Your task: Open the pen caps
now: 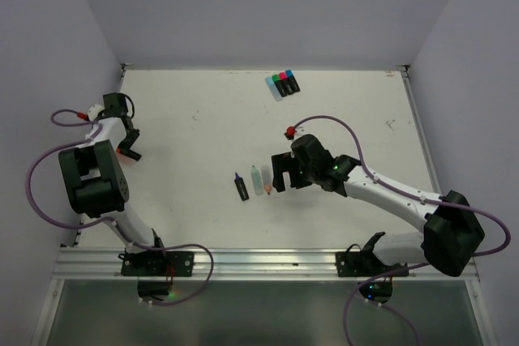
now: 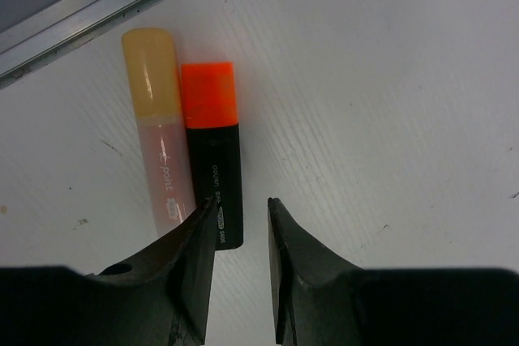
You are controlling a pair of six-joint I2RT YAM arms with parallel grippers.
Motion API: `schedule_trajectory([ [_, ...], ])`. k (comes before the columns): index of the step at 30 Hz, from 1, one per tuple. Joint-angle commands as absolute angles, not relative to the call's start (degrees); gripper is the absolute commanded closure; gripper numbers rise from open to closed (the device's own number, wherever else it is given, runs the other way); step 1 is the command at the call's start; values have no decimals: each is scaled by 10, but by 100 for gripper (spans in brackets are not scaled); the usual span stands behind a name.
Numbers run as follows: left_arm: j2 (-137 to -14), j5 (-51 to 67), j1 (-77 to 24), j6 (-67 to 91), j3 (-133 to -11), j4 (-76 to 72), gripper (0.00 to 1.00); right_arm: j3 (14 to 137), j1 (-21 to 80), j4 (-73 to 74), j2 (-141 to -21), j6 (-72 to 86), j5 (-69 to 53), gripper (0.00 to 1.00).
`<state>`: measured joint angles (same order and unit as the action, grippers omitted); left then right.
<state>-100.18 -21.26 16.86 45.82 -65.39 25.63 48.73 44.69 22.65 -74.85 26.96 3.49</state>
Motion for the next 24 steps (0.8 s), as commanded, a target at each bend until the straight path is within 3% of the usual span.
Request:
schedule_trajectory([
  [1,-1007,-238,173,454,-662,257,67,497,450,217,-741,264,38,4],
  [24,-1020,-266,173,446,-655,271,66,495,449,220,-729,265,40,4],
])
